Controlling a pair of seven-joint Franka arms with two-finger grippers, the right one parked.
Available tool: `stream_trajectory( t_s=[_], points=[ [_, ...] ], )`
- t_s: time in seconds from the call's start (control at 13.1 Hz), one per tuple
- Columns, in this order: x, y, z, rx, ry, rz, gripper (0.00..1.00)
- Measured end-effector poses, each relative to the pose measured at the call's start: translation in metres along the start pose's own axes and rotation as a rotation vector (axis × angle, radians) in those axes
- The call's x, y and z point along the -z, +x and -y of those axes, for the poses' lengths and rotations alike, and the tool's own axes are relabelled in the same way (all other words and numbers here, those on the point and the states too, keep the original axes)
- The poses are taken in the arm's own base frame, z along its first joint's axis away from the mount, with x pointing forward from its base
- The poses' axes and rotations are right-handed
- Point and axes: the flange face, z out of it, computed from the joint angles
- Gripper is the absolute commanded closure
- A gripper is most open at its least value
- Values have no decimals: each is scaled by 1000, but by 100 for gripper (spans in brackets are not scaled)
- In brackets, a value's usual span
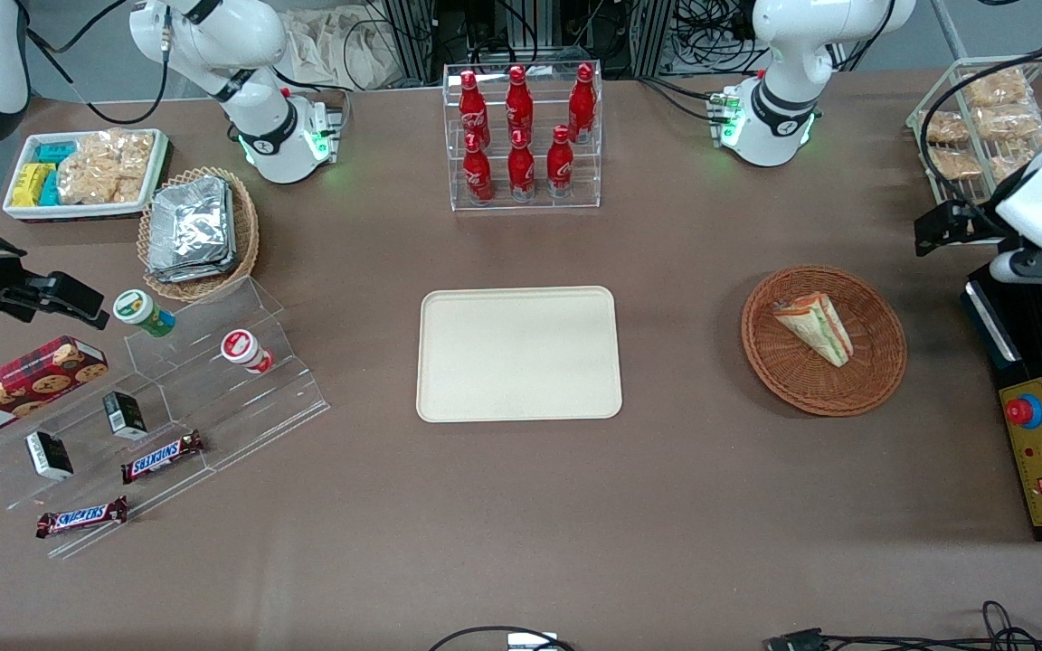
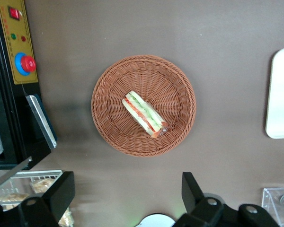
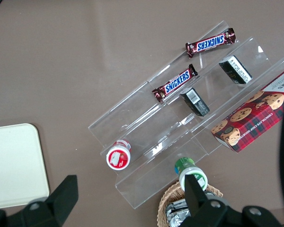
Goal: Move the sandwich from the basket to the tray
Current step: 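Move the left gripper over the wicker basket toward the sandwich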
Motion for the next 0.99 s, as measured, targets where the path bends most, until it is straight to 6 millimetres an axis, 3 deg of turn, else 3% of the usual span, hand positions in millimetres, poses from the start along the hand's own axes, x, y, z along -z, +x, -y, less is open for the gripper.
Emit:
stream_trajectory(
  t_s=[0.15,0.46,0.69,0.99],
  points=[
    [-24,13,-1,62,-4,13,0],
    [-92,22,-6,140,-6,6,0],
    [-136,16,-9,199,-8,-28,0],
    [-179,1,-14,328,-14,-56,0]
  ],
)
